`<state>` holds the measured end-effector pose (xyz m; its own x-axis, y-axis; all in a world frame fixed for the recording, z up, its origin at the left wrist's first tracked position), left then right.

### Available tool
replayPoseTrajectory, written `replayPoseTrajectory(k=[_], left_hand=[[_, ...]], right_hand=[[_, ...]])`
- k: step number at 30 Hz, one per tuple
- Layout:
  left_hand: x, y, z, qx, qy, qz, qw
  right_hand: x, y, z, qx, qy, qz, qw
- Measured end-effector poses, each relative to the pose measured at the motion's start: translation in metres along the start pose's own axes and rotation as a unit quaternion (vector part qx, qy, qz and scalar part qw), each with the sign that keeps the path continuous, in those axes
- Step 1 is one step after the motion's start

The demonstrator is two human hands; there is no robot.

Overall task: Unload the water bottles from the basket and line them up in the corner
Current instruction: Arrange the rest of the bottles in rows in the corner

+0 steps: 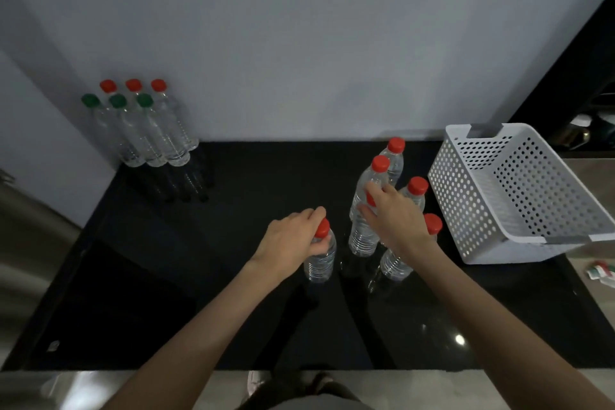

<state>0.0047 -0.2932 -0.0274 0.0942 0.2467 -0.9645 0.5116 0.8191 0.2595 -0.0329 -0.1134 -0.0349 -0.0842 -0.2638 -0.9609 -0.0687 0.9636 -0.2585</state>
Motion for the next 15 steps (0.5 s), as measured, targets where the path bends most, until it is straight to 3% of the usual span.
replayPoseTrajectory(k=[6, 15], left_hand=[[-0.007, -0.028, 0.015, -0.043, 0.009, 0.098, 0.994], [-0.042, -0.109, 0.021, -0.065, 0.048, 0.118, 0.99]], right_hand=[[0.0, -0.015, -0.002, -0.043, -0.016, -0.02, 0.999], [0.011, -0.068, -0.028, -0.072, -0.057, -0.084, 0.992]])
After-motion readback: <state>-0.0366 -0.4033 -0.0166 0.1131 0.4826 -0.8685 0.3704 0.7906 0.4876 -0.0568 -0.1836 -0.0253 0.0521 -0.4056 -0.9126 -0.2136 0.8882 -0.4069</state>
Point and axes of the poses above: each hand's wrist, its own z-axis away from the middle knuckle, its own x-axis out of the palm, y = z × x, the point moved 4 cm from there along -z, towards the middle knuckle, and after that the axes turned 6 degrees about x, right-handed, at the moved point
